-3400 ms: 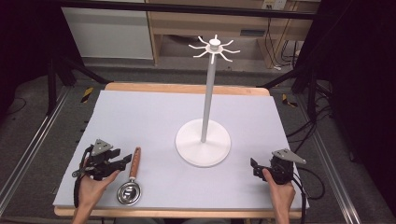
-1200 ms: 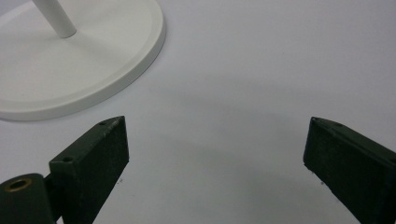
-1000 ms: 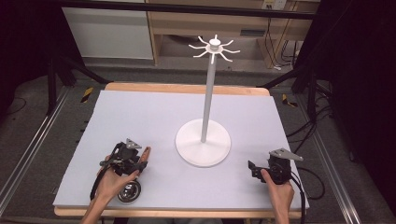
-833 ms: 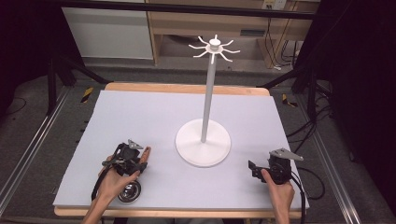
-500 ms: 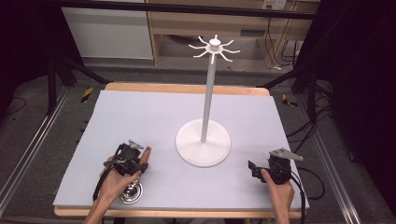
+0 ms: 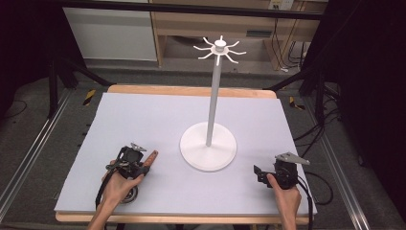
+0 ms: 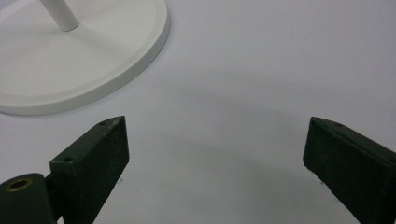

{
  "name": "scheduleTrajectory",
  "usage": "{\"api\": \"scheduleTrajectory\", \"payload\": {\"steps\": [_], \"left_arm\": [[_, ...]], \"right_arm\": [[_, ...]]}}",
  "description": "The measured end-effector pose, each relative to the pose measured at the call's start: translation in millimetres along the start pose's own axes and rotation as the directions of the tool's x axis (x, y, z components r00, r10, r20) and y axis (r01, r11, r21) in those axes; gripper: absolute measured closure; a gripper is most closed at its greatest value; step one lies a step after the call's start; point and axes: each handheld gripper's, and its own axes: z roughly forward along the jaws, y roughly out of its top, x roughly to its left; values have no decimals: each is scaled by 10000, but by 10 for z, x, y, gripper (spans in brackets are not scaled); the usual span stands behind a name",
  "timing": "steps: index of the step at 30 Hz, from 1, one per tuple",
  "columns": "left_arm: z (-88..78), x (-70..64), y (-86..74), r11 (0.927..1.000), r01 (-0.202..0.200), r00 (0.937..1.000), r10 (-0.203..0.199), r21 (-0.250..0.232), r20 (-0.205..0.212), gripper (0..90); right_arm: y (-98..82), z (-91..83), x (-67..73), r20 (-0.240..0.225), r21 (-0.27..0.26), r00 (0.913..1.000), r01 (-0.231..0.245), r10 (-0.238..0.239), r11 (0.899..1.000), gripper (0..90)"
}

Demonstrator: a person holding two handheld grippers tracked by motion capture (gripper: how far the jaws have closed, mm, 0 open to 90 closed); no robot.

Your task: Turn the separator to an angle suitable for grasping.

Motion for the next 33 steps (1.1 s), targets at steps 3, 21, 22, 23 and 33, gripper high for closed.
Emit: {"api": "scheduleTrajectory", "payload": {"steps": [3, 21, 22, 23, 33], "left_arm": [[-1, 12, -1, 9999, -119, 9999, 119, -17, 70, 680], [-147, -37, 0, 9955, -682, 9972, 701, -657, 277, 701], [-131, -31, -3, 9957, -665, 9972, 685, -644, 305, 701], [-112, -28, -6, 9960, -646, 9974, 665, -622, 288, 701], [-26, -50, -6, 9920, -1149, 9931, 1134, -529, -306, 671]], "right_arm": [[-2, 3, 3, 1, 38, 10000, -9, 9, 10000, 74], [-1, -2, 3, -123, 3, 9999, -67, 67, 10000, 74], [-1, -1, 2, -115, -3, 9999, -47, 47, 10000, 74], [-2, 0, 2, -124, 2, 9999, -45, 45, 10000, 74], [-2, 4, 4, -132, 31, 9999, -58, 58, 10000, 74]]}}
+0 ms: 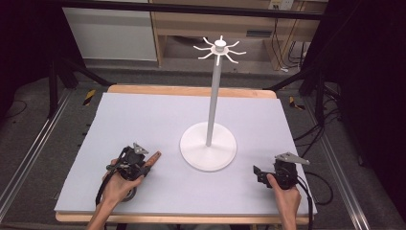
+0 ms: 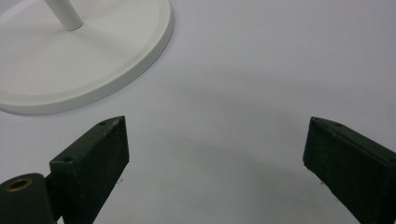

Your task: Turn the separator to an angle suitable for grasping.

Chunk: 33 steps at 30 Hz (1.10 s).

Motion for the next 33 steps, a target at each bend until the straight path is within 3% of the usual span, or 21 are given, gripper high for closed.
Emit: {"api": "scheduleTrajectory", "payload": {"steps": [10, 15, 21, 24, 28, 33], "left_arm": [[6, -33, 111, 9975, -705, 9975, 705, -61, -65, 596], [109, -32, 134, 9958, -853, 9962, 858, 331, -122, 621], [119, 23, 118, 9973, -669, 9975, 661, 302, 260, 636], [126, 47, 146, 9969, -560, 9973, 532, 550, 511, 651], [127, 9, 147, 9961, -688, 9974, 674, 547, 273, 663], [128, 40, 143, 9972, -542, 9976, 519, 511, 464, 670]], "right_arm": [[4, 1, -12, 48, 0, 10000, -13, 13, 10000, 74], [4, 0, -11, -11, 7, 10000, -3, 3, 10000, 74], [6, 2, -18, -51, 41, 10000, -32, 32, 10000, 74], [5, 8, -14, -63, 59, 10000, 9, -9, 10000, 74], [5, 16, -11, -44, 122, 10000, -54, 55, 9999, 74], [2, 19, 1, -109, 153, 9999, -82, 84, 9999, 74]]}}
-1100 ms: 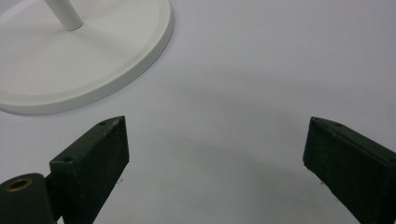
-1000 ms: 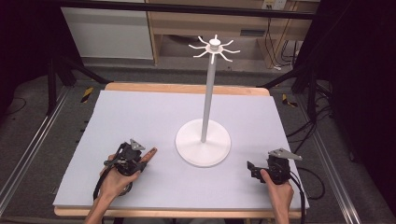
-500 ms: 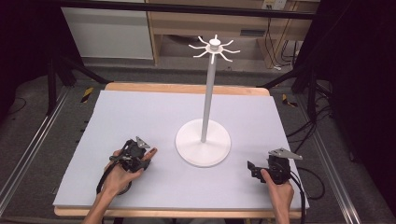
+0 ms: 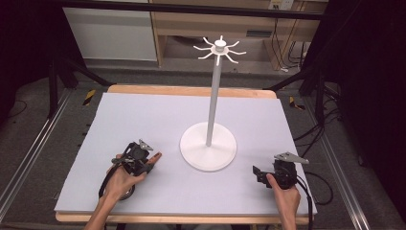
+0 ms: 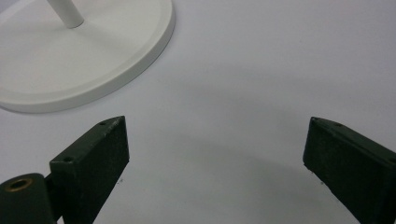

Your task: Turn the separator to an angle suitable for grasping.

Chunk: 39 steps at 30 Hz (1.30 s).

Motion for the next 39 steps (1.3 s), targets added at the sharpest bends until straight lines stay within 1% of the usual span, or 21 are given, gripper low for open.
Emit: {"api": "scheduleTrajectory", "payload": {"steps": [3, 8, 12, 15, 20, 22, 26, 30, 32, 33, 34, 35, 37, 38, 39], "left_arm": [[-1, 12, -5, 10000, 60, 10000, -60, -29, 61, 671], [-4, 30, -10, 9999, 141, 9997, -140, -72, 191, 672], [-15, 36, -20, 9998, 181, 9997, -179, -127, 188, 672], [-53, 41, -27, 9992, 261, 9995, -255, -318, 194, 672], [-167, 48, -33, 9975, 229, 9996, -219, -676, 154, 673], [-223, 53, -33, 9955, 301, 9994, -282, -899, 219, 673], [-327, 59, -34, 9898, 366, 9992, -341, -1378, 208, 674], [-407, 56, -33, 9866, 347, 9992, -314, -1596, 233, 675], [-422, 53, -33, 9853, 367, 9992, -332, -1666, 239, 674], [-444, 49, -32, 9834, 393, 9991, -360, -1770, 219, 674], [-468, 51, -31, 9833, 339, 9993, -304, -1790, 226, 674], [-509, 45, -30, 9796, 370, 9992, -331, -1977, 229, 674], [-568, 43, -27, 9763, 298, 9994, -259, -2142, 211, 674], [-593, 34, -27, 9724, 349, 9993, -305, -2305, 228, 674], [-625, 32, -27, 9701, 308, 9994, -267, -2409, 203, 674]], "right_arm": [[-1, 3, 3, 1, 30, 10000, -38, 38, 10000, 74], [-3, 10, 5, 38, 44, 10000, 31, -31, 10000, 74], [-4, 12, 11, 17, 73, 10000, -2, 2, 10000, 75], [-2, 5, 6, -9, 53, 10000, 15, -15, 10000, 75], [-4, 3, 7, -27, 59, 10000, 27, -27, 10000, 75], [-3, 3, 7, -37, 51, 10000, 50, -49, 10000, 75], [-4, 6, 6, 19, 51, 10000, 42, -42, 10000, 75], [-4, 7, 10, 6, 67, 10000, 53, -53, 10000, 75], [-4, 8, 10, 7, 63, 10000, 50, -50, 10000, 75], [-4, 8, 9, 9, 69, 10000, 52, -52, 10000, 75], [-4, 8, 9, 10, 69, 10000, 51, -51, 10000, 75], [-4, 7, 10, 4, 67, 10000, 51, -51, 10000, 75], [-4, 8, 9, 7, 70, 10000, 51, -51, 10000, 75], [-4, 9, 9, 6, 69, 10000, 51, -51, 10000, 75], [-4, 8, 9, 2, 64, 10000, 52, -52, 10000, 75]]}}
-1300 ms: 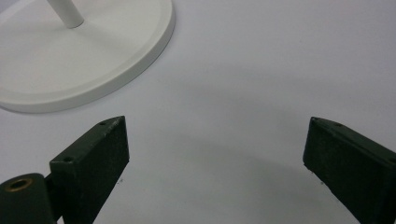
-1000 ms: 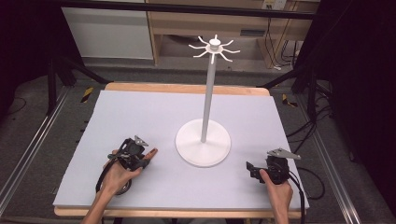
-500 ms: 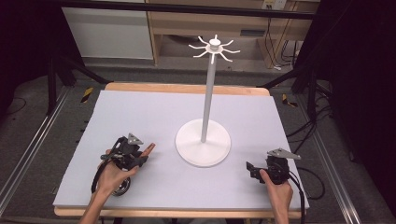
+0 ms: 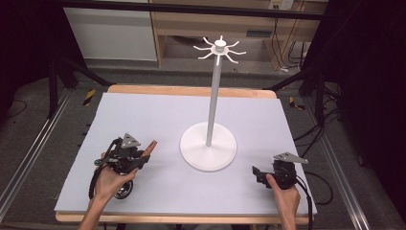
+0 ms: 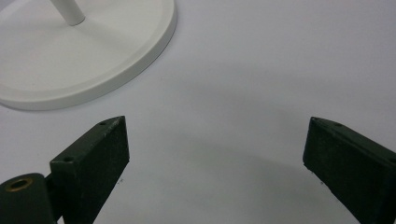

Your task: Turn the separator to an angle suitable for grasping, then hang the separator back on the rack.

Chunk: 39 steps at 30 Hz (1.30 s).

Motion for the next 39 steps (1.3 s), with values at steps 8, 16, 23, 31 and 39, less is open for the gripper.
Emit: {"api": "scheduleTrajectory", "payload": {"steps": [8, 16, 23, 31, 39], "left_arm": [[-217, -46, 26, 9894, 134, 9999, -137, -1445, -13, 674], [-407, -86, 51, 9541, 278, 9996, -297, -2983, -17, 674], [-504, -86, 69, 9246, 531, 9986, -512, -3772, 152, 673], [-606, -75, 130, 8994, 551, 9984, -542, -4337, 143, 673], [-685, -146, 270, 8747, 365, 9993, -259, -4833, 285, 673]], "right_arm": [[1, 1, 8, -23, -89, 10000, -39, 39, 10000, 75], [7, -9, -1, -52, -209, 10000, -4, 3, 9998, 75], [8, -4, -4, -60, -218, 10000, -40, 39, 9998, 75], [7, -3, -1, -66, -261, 10000, -20, 19, 9997, 75], [3, -6, 10, -12, -283, 10000, -16, 16, 9996, 75]]}}
